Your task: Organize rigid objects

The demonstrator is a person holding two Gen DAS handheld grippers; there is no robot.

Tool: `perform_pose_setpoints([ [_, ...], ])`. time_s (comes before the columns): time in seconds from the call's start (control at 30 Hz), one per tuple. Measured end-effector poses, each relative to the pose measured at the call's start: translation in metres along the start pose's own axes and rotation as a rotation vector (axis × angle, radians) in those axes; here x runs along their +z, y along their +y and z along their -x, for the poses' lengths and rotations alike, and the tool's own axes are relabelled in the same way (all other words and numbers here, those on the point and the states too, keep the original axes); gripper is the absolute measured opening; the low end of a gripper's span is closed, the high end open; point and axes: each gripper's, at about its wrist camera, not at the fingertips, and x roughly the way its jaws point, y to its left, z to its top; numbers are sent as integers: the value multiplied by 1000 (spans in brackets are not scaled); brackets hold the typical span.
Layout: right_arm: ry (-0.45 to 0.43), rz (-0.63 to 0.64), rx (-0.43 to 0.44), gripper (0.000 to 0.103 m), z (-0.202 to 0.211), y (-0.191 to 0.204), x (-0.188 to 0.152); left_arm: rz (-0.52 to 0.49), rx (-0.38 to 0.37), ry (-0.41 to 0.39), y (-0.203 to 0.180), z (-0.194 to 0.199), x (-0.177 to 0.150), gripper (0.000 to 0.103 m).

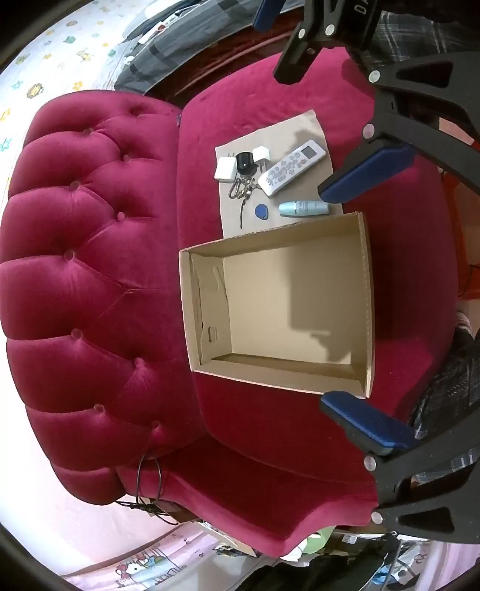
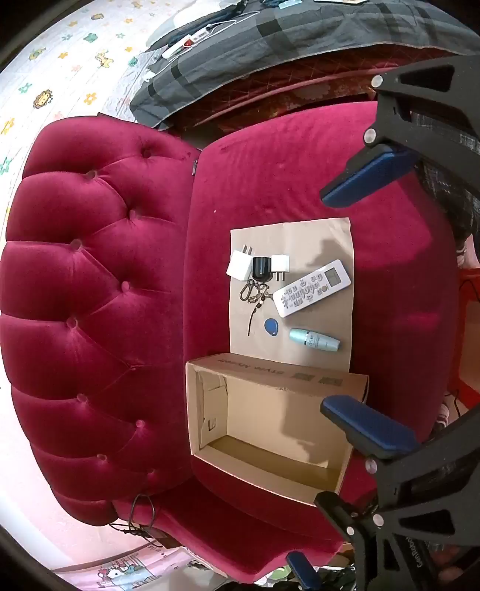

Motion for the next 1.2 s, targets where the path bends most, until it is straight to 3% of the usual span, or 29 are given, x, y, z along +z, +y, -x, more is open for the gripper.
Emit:
perform_pose_setpoints([
  [1.2, -9, 5, -8, 103, 1, 1, 2, -2, 15, -13, 4, 3, 3, 103],
])
